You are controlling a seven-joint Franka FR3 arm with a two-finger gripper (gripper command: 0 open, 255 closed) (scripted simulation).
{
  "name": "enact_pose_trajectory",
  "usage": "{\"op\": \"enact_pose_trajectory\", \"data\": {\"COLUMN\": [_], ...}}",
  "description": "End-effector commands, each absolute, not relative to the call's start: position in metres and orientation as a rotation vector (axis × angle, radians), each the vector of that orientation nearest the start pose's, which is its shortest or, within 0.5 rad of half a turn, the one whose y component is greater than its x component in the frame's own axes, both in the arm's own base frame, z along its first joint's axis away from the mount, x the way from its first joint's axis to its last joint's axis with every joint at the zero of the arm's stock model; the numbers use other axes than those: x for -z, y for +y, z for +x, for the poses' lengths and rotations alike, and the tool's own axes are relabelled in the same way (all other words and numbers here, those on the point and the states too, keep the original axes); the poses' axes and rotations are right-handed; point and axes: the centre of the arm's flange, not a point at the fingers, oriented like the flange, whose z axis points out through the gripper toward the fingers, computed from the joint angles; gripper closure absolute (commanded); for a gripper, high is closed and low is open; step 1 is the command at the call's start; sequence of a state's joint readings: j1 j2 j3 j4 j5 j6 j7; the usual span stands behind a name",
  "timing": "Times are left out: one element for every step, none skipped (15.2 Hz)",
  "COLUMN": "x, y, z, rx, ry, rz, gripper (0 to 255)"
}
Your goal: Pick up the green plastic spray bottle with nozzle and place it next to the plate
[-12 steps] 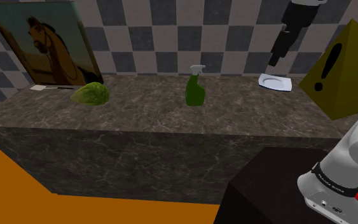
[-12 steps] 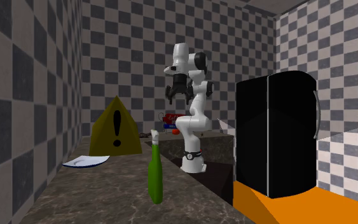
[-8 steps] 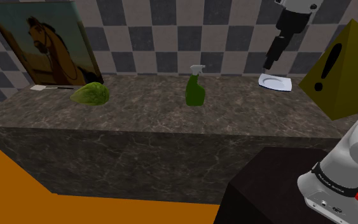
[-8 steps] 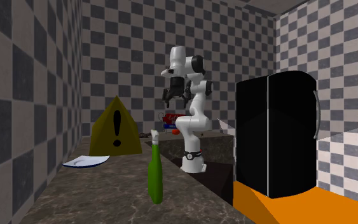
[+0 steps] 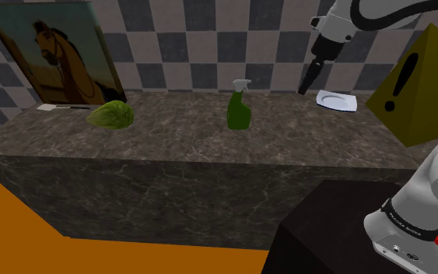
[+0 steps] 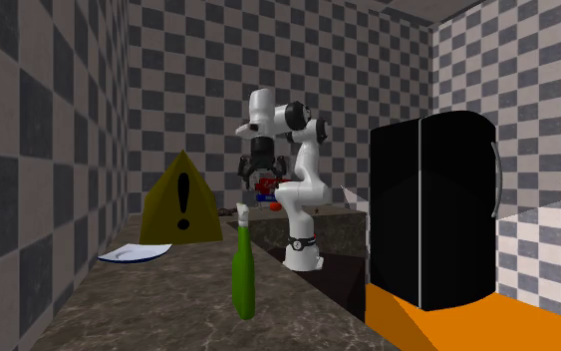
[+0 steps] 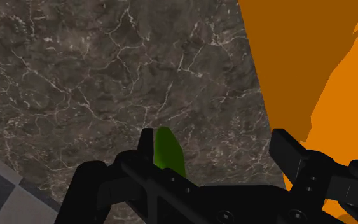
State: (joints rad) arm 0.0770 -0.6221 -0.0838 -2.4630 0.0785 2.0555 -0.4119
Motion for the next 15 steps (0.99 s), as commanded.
{"op": "enact_pose_trajectory", "data": {"x": [-0.511, -0.502, -0.495, -0.487, -0.479, -0.472, -0.464, -0.457, -0.450, -0.443, -0.436, -0.429, -0.423, -0.416, -0.410], "y": [-0.010, -0.011, -0.013, -0.014, -0.015, -0.016, -0.016, -0.016, -0.016, -0.016, -0.015, -0.013, -0.012, -0.010, -0.008], "z": [0.405, 0.415, 0.424, 0.434, 0.444, 0.454, 0.464, 0.475, 0.485, 0.496, 0.506, 0.517, 0.527, 0.538, 0.549], "rx": [0.401, 0.421, 0.440, 0.460, 0.479, 0.498, 0.517, 0.535, 0.554, 0.572, 0.590, 0.608, 0.626, 0.643, 0.660], "ry": [-0.657, -0.691, -0.725, -0.758, -0.791, -0.824, -0.857, -0.889, -0.920, -0.952, -0.983, -1.014, -1.044, -1.074, -1.104], "rz": [-2.952, -2.933, -2.913, -2.893, -2.872, -2.851, -2.829, -2.807, -2.784, -2.761, -2.738, -2.714, -2.689, -2.664, -2.639], "gripper": [0, 0, 0, 0, 0, 0, 0, 0, 0, 0, 0, 0, 0, 0, 0]}}
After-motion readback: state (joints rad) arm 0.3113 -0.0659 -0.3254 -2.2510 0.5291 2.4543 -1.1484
